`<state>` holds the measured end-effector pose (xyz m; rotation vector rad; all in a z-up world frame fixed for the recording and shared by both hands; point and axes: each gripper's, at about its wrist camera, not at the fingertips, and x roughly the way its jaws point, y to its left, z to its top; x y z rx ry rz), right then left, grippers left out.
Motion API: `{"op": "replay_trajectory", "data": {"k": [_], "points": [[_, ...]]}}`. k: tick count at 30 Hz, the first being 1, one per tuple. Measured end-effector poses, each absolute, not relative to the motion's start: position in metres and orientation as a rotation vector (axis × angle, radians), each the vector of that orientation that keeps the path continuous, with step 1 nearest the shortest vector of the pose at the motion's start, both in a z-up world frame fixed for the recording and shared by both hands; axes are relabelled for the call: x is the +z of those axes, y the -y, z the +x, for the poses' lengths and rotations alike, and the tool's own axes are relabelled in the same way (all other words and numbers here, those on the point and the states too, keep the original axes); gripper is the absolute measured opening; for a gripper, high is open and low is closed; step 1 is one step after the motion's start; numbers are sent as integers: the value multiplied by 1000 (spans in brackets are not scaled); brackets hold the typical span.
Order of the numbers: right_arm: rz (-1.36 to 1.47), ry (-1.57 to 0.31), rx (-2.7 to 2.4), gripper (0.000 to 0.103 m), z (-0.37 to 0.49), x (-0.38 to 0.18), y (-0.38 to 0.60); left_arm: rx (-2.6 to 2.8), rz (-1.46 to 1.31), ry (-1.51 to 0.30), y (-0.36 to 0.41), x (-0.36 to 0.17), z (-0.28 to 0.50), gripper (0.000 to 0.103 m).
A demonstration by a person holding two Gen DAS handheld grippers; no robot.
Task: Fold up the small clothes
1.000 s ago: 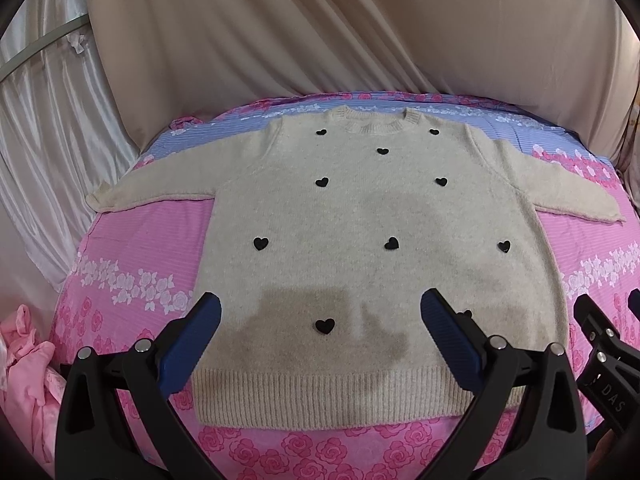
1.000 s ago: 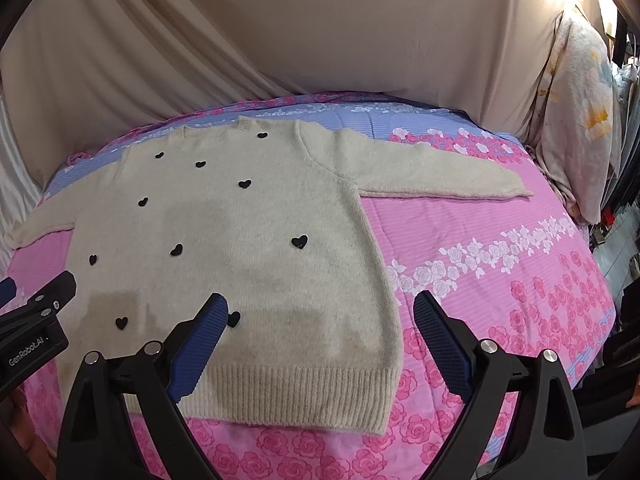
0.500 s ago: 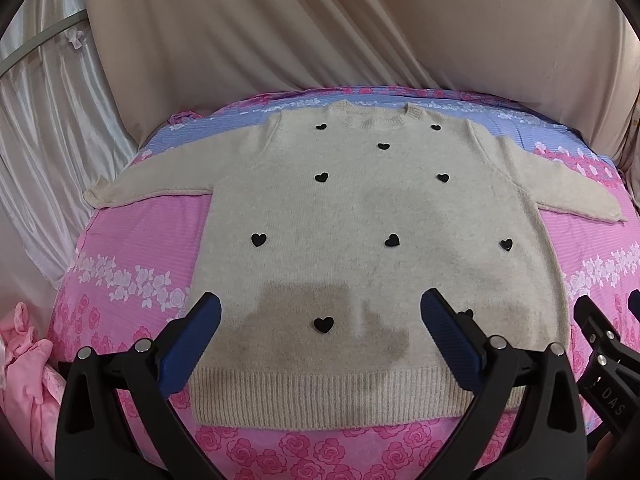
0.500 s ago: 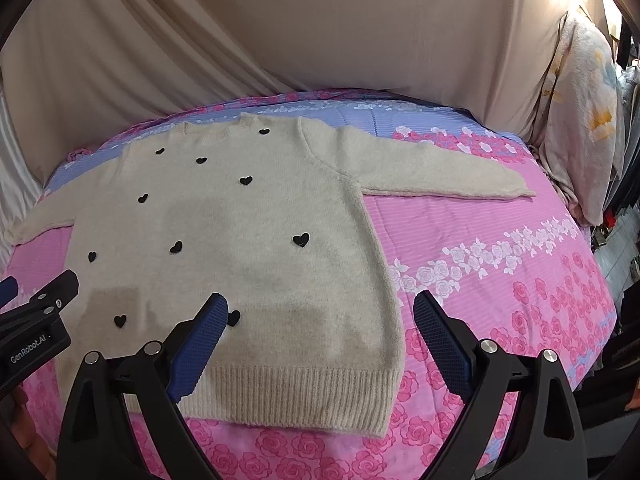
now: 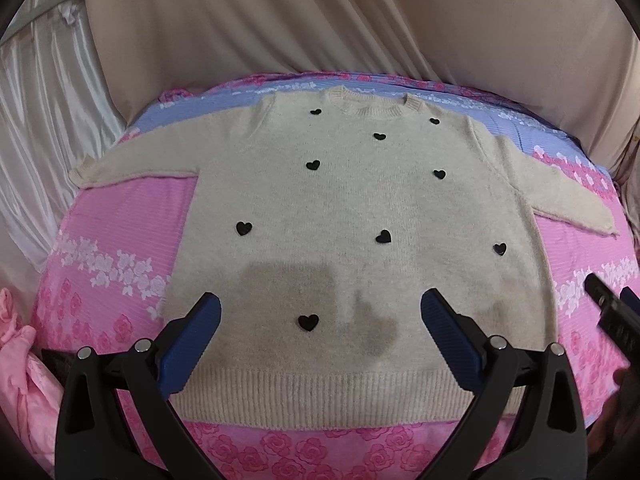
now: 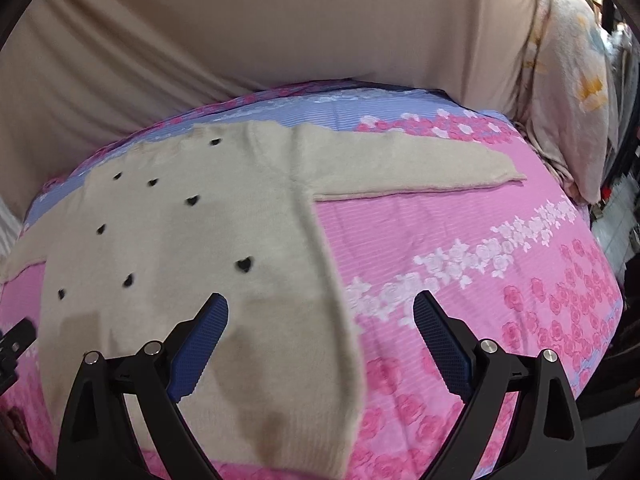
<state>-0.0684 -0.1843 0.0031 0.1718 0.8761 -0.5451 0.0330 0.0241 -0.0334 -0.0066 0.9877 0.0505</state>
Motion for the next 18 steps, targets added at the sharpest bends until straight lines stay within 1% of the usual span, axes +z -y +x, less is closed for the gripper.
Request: {"op": "replay_trajectory", "data": {"k": [6, 13, 18], "points": [[201, -848, -758, 92, -38, -13, 329, 92, -1, -997, -12, -34, 45, 98], [366, -854, -856, 90, -5, -47, 487, 140, 3, -1040, 7, -39, 66, 98], [490, -849, -912, 90, 10, -66, 558, 176, 40, -1029, 22, -38, 80, 98]]}}
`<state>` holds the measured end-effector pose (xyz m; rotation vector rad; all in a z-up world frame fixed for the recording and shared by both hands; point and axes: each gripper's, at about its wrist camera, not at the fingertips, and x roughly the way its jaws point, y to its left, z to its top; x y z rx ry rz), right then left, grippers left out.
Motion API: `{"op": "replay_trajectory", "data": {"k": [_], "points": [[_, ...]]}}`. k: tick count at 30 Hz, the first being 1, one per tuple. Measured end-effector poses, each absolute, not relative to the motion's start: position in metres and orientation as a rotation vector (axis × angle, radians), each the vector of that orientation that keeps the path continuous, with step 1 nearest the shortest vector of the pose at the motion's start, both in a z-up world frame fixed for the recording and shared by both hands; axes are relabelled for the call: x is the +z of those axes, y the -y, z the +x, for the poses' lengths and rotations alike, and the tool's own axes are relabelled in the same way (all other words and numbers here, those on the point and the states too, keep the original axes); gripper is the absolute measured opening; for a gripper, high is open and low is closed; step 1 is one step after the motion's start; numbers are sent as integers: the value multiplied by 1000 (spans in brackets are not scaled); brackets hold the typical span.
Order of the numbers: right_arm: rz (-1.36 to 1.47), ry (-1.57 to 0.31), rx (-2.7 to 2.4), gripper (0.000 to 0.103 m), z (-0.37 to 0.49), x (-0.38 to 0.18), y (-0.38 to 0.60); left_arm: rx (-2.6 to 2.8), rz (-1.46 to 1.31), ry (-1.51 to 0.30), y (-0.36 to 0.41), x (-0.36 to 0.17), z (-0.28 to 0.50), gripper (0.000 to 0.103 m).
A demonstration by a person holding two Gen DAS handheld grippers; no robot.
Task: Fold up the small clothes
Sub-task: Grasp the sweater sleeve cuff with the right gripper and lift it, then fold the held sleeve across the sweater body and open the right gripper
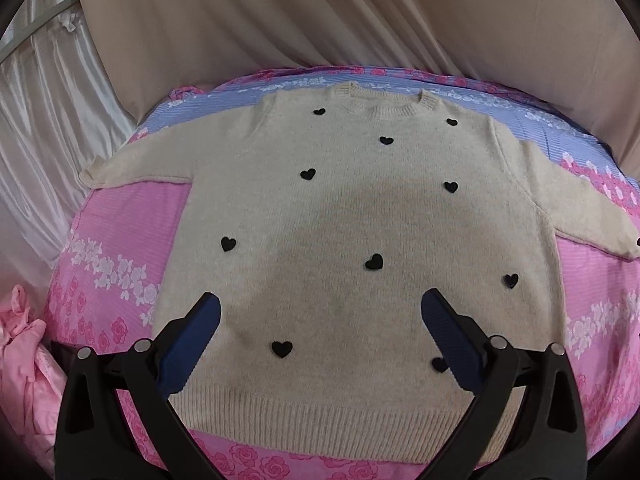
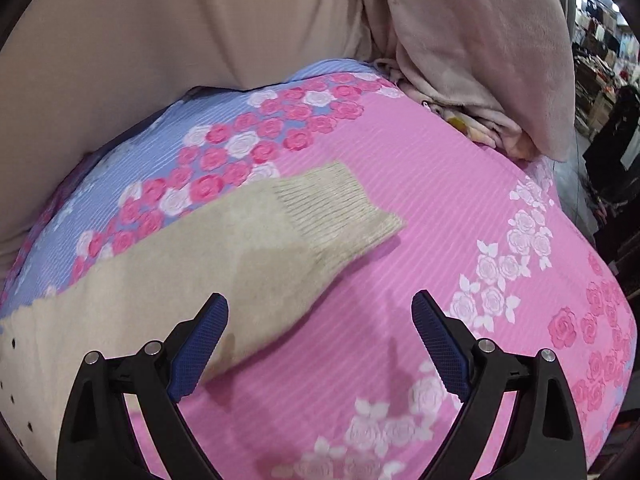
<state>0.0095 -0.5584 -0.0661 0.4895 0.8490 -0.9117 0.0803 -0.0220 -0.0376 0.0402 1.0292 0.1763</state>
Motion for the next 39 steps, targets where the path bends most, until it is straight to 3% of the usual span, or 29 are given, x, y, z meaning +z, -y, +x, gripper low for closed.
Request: {"op": "replay_trajectory", "data": {"k": [2, 3, 5, 6, 7, 8, 9, 17, 24, 30, 39], "points": [[537, -853, -933, 85, 14, -78, 582, 188, 53, -1034, 25, -39, 87, 98], [580, -857, -931, 74, 16, -85, 592, 195, 60, -1040, 27, -40, 91, 98], [621, -825, -932, 65, 17, -91, 598, 202, 67, -1053, 28, -43, 97, 98], [628, -796, -921, 47, 18, -90, 598, 204, 65, -1060, 27, -44, 100, 98], [639, -791, -910, 41, 20, -90, 600, 203, 59, -1067, 27, -46, 103, 98], [645, -783, -895, 19, 23, -89, 600, 203, 53, -1075, 26, -47, 105, 98], [662, -777, -872, 12, 25, -88, 599, 203, 44, -1080, 24, -48, 108, 98], [618, -621, -588, 8, 65, -1, 516, 165, -8, -1080, 15, -51, 113, 98], [472, -626, -141, 8, 161, 70, 337, 133, -109, -1072, -12, -48, 110, 98], [396, -748, 87, 8, 243, 44, 183, 164, -195, -1037, -55, -43, 100, 98], [98, -1037, 162, 8, 317, -70, 1, 284, -282, -1008, -132, -51, 79, 98]]}}
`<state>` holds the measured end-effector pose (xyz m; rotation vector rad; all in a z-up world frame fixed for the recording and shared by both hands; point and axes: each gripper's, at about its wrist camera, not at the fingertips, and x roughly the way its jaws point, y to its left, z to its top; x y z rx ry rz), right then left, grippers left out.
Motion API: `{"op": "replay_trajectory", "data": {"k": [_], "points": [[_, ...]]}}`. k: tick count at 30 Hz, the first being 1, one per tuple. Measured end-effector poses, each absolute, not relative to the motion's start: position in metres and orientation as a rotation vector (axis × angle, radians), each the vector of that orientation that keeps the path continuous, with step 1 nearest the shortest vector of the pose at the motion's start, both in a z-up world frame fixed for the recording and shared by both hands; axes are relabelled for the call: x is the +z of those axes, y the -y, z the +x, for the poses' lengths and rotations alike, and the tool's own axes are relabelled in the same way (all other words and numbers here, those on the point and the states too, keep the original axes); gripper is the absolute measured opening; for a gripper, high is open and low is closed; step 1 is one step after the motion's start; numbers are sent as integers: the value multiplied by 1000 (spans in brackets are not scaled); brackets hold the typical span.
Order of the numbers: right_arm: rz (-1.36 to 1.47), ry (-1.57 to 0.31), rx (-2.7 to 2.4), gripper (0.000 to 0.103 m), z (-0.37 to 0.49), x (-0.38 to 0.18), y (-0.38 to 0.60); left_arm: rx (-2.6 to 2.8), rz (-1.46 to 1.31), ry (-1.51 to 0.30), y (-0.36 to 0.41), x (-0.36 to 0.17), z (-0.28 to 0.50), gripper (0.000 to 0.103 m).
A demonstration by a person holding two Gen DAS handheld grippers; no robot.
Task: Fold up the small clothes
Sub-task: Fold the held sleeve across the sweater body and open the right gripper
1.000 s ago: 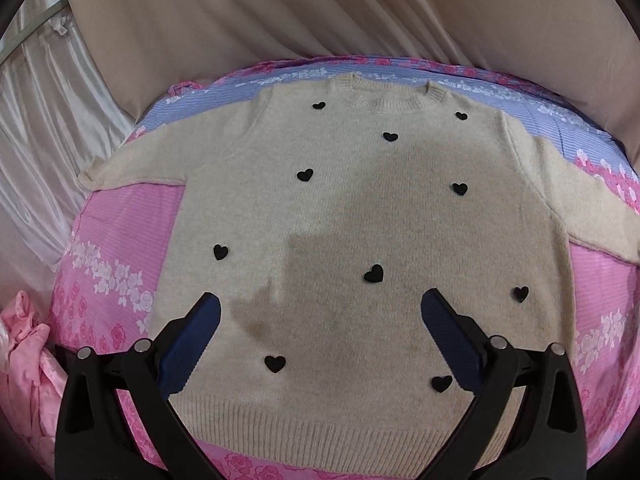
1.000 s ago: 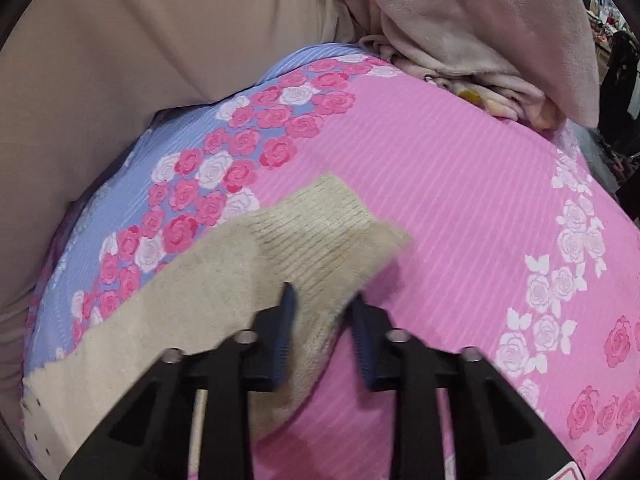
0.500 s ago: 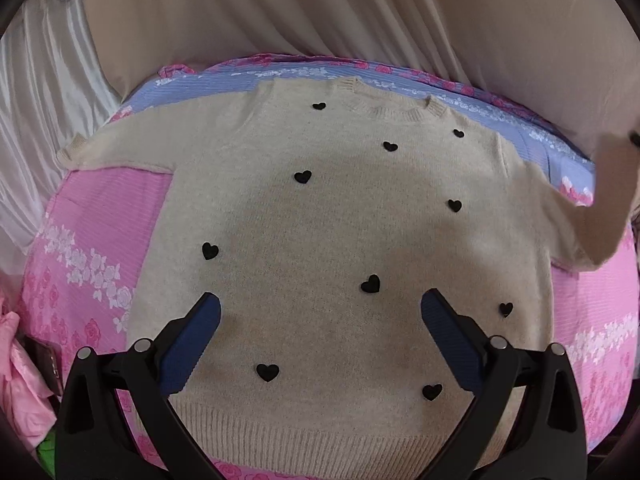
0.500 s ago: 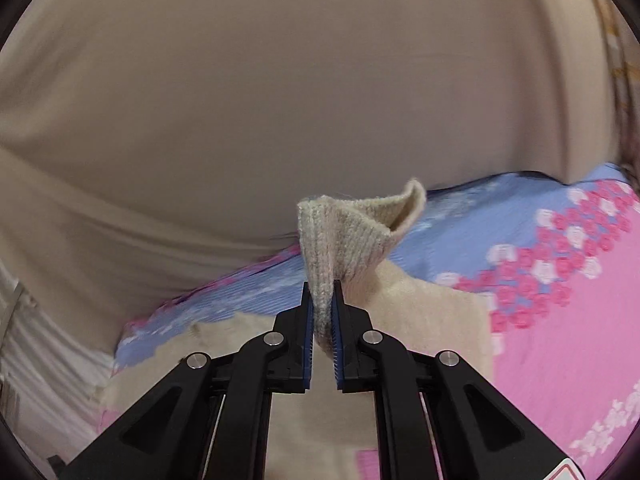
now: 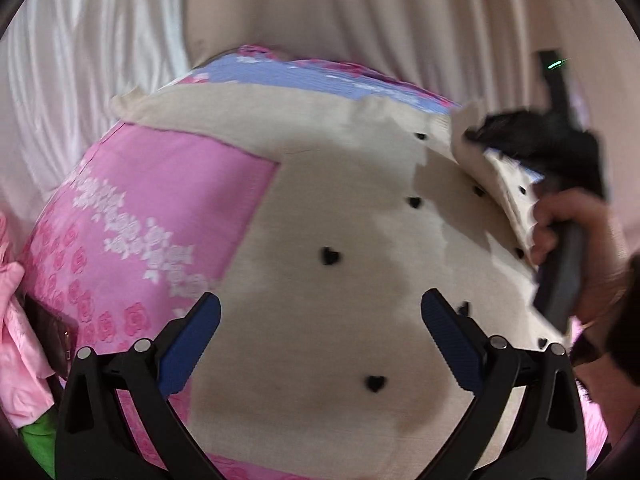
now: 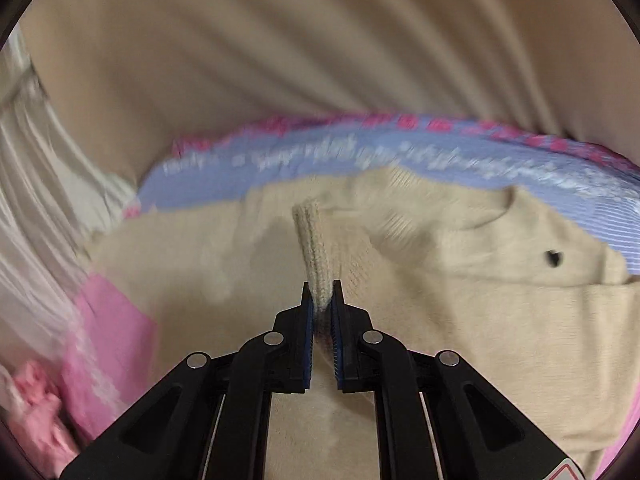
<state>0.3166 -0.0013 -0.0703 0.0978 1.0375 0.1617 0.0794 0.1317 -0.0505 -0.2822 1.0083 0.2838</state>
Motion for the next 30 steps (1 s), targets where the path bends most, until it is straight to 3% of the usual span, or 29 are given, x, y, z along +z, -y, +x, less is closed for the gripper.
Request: {"op": "replay_trajectory", "data": {"k": [5, 14, 16, 17, 19, 23, 25, 26, 27, 28, 30], "points": [[75, -1130, 108, 8, 313, -128, -17, 328, -326, -1021, -163, -61, 77, 98], [82, -1053, 225, 8, 321, -109, -54, 338, -383, -1026, -187, -74, 96, 98], [1, -1091, 211, 17, 329, -122, -69, 322, -394, -1037, -190, -77, 103, 98], [-28, -1135, 202, 29, 334, -132, -73, 313, -410, -1043, -193, -78, 106, 98], [-74, -1144, 200, 28, 333, -143, -71, 291, -460, -1049, -203, -80, 113, 98], [-94, -1007, 202, 30, 294, -105, -39, 312, -550, -1014, -235, -78, 122, 98], [-39, -975, 125, 29, 258, -90, 13, 336, -571, -979, -249, -76, 125, 98], [10, -1006, 64, 23, 237, -90, 47, 350, -564, -972, -253, -77, 127, 98], [44, -1038, 17, 6, 217, -94, 75, 354, -553, -973, -254, -78, 130, 98], [52, -1079, -51, 0, 191, -101, 108, 354, -540, -977, -253, -79, 134, 98], [47, -1131, -151, 0, 153, -111, 152, 348, -508, -978, -245, -80, 143, 98]]}}
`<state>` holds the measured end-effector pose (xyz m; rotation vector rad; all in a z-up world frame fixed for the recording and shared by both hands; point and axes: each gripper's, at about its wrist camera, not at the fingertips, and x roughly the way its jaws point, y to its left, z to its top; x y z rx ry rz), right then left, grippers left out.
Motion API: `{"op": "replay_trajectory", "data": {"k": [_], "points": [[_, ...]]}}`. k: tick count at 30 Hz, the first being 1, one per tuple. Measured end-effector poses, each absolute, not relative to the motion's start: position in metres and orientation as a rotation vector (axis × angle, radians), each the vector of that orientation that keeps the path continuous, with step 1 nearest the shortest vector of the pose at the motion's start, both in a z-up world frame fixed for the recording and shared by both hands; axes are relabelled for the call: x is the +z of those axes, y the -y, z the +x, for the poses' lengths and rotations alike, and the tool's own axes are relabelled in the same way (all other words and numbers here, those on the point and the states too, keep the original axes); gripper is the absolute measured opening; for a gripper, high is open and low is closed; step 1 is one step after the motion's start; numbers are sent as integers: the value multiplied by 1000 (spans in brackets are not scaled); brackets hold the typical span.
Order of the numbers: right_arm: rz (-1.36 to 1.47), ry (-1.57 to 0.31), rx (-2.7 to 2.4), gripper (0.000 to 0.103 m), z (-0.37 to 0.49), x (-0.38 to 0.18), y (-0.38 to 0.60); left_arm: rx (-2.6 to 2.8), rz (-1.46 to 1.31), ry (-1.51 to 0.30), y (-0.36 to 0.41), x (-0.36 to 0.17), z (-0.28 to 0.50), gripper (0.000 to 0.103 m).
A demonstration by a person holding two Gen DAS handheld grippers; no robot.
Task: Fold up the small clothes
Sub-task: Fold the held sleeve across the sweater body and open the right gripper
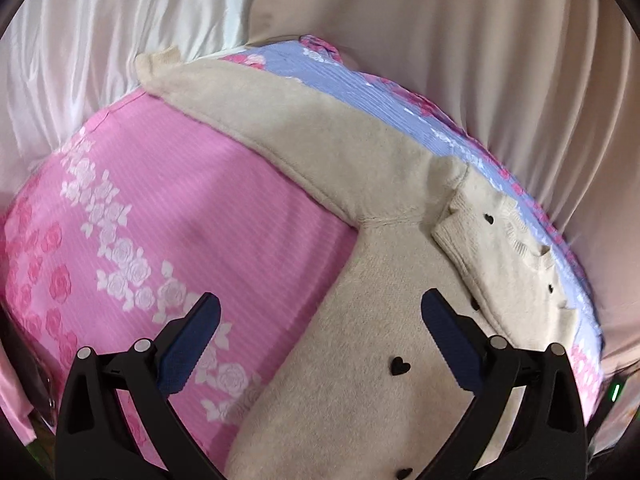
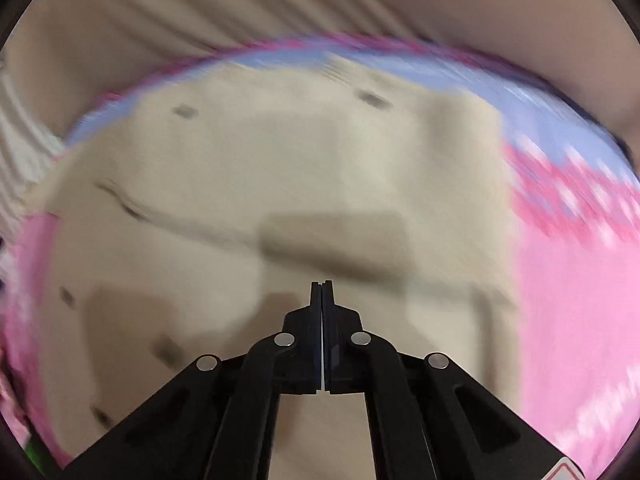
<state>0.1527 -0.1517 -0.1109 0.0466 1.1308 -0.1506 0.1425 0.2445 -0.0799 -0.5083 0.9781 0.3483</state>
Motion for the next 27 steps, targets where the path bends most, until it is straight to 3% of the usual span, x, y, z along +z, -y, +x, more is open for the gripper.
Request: {"op": "replay_trajectory", "data": {"k": [8, 13, 16, 22, 27], "points": [[259, -1036, -448, 0, 121, -120, 271, 276, -539, -1012, -200, -78, 169, 98], [304, -1013, -492, 0, 119, -119, 279, 315, -533, -984, -216, -74, 173, 98], [350, -1013, -494, 0, 116, -112, 277, 375, -583, -968, -256, -83, 177, 98], [180, -1007, -362, 4, 114, -75, 214, 504, -875, -923, -387, -127, 196, 98], [145, -1048, -269, 6, 115, -65, 163, 653, -983, -747, -473, -135, 215, 98]]}}
